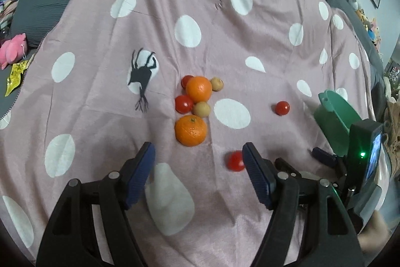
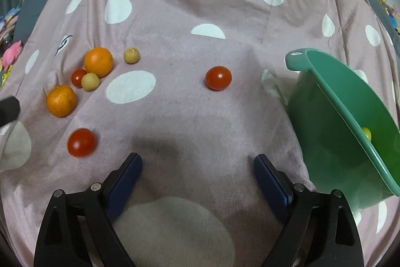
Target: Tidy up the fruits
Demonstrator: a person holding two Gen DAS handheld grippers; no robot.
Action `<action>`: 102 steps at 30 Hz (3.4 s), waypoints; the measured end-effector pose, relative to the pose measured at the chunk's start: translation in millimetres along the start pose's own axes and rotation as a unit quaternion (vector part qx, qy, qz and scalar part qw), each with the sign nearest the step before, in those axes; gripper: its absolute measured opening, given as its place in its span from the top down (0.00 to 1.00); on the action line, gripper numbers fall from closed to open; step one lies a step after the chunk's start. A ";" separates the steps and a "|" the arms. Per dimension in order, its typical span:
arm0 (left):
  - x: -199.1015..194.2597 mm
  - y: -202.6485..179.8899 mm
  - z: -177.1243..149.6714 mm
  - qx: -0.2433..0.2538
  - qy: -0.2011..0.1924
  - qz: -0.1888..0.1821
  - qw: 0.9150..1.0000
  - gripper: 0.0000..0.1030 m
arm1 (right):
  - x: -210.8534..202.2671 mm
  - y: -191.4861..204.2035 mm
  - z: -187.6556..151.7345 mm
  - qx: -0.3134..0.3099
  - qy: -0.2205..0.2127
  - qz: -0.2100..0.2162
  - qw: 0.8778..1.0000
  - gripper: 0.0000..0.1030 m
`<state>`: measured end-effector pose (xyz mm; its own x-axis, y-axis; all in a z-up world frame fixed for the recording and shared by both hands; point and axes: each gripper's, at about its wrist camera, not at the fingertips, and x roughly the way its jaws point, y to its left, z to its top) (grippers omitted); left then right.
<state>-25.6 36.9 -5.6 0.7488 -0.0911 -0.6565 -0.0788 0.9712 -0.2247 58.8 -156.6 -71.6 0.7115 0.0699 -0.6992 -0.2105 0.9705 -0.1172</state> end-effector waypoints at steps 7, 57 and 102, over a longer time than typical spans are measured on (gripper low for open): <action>-9.1 10.4 2.6 -0.020 -0.008 -0.025 0.999 0.30 | 0.5 1.4 1.3 0.001 0.000 -0.001 1.000 0.12; 24.3 -7.8 -13.9 0.000 0.046 0.011 0.999 0.27 | 2.7 3.0 1.2 0.000 0.000 0.001 1.000 0.10; 27.9 -17.1 1.8 -0.022 0.053 -0.052 0.997 0.27 | 2.1 3.0 0.4 0.000 -0.002 0.002 1.000 0.10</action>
<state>-2.1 18.1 -18.7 0.6809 -0.2165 -0.6997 -0.0348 0.9447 -0.3261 59.9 -153.5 -73.1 0.7131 0.0739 -0.6972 -0.2125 0.9704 -0.1145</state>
